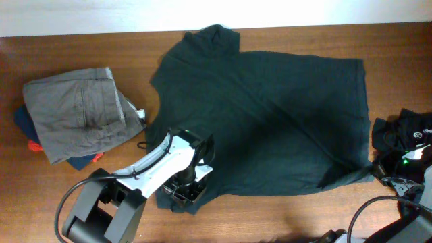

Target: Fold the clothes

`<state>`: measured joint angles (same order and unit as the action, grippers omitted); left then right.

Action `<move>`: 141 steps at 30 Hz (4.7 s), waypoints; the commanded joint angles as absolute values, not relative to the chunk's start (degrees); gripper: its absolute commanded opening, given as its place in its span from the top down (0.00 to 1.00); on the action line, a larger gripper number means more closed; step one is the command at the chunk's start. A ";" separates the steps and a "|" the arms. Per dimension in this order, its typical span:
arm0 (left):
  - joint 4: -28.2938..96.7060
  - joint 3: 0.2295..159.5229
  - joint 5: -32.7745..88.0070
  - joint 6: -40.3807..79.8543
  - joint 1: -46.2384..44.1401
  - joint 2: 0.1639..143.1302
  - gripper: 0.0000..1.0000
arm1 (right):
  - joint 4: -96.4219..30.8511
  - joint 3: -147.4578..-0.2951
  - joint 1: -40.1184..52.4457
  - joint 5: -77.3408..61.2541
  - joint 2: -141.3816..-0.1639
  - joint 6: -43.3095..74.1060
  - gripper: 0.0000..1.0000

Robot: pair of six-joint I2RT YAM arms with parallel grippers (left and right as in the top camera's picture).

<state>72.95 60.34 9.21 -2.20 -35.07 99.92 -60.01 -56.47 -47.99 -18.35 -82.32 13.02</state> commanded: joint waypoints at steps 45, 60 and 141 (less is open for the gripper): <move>79.35 70.54 0.60 -0.91 -32.62 99.33 1.00 | -58.98 -60.90 -47.00 -27.20 -81.23 5.96 0.96; 61.45 71.66 -3.81 -6.33 -26.17 99.35 1.00 | -37.17 -60.93 -36.49 -27.07 -83.70 15.79 0.96; 43.77 84.49 -6.90 -22.02 -16.71 111.24 0.95 | -31.29 -60.95 -36.38 -20.29 -90.13 18.55 0.53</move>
<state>46.09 83.90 -4.99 -16.43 -16.84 110.26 -31.27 -60.12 -36.64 -20.80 -90.02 18.41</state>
